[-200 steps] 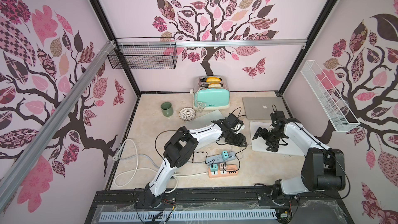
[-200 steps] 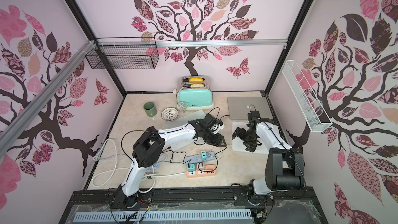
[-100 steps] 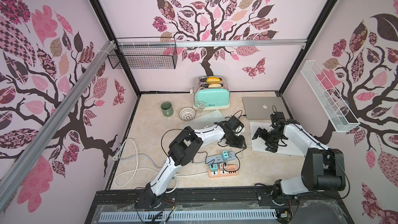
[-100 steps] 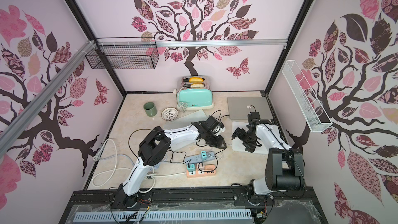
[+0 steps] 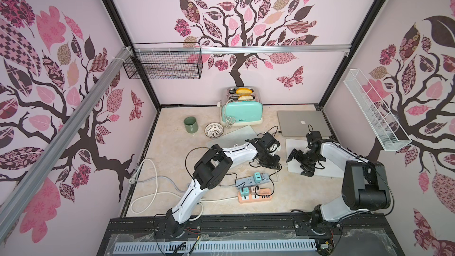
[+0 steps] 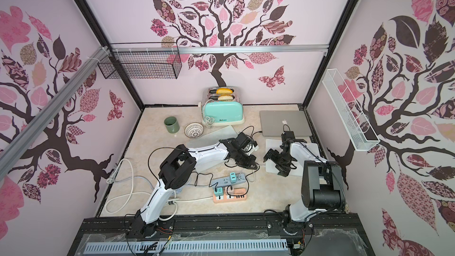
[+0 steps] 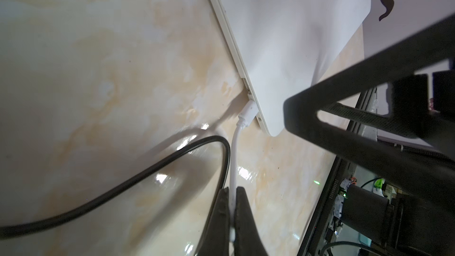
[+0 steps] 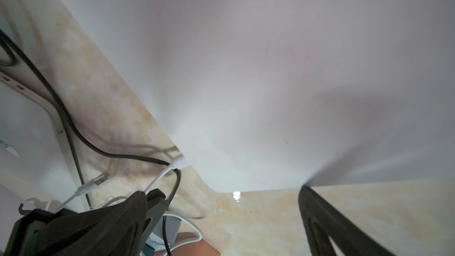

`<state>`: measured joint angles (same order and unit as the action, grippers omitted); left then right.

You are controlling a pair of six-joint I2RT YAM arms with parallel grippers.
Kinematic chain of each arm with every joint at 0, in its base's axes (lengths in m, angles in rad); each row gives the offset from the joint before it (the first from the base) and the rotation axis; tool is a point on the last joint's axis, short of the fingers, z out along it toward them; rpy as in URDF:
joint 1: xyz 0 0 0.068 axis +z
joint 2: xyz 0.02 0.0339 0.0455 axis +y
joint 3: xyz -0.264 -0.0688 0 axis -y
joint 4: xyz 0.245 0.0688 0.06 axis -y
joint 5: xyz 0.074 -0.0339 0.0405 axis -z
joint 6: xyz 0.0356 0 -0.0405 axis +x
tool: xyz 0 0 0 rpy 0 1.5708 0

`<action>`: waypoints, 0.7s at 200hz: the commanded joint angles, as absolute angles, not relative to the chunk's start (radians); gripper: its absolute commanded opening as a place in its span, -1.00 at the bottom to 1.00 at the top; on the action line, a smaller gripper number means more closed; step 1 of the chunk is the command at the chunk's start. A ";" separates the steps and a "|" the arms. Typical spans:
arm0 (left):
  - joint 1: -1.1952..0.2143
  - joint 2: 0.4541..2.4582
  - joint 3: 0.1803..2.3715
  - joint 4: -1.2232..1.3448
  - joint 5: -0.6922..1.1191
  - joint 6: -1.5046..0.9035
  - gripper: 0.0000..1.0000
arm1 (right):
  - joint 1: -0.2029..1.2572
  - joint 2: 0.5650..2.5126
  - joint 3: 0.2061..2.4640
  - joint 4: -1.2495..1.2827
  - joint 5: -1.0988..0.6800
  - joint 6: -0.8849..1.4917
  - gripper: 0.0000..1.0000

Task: Unplug the laptop charger
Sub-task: Remove the charging cable from the laptop.

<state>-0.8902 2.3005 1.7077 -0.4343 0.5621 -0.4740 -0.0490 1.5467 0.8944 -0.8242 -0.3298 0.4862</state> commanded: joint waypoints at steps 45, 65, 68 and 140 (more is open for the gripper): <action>-0.823 2.208 1.599 -0.403 0.580 -0.477 -1.00 | -0.049 1.605 0.879 -0.753 -0.349 0.519 0.96; -0.808 2.190 1.576 -0.405 0.577 -0.470 -1.00 | -0.049 1.605 0.886 -0.755 -0.350 0.521 0.95; -0.807 2.188 1.574 -0.404 0.579 -0.469 -1.00 | -0.049 1.604 0.887 -0.757 -0.347 0.519 0.95; -0.798 2.126 1.616 -0.430 0.605 -0.450 -0.43 | 0.031 1.465 1.062 -0.932 -0.264 0.408 0.94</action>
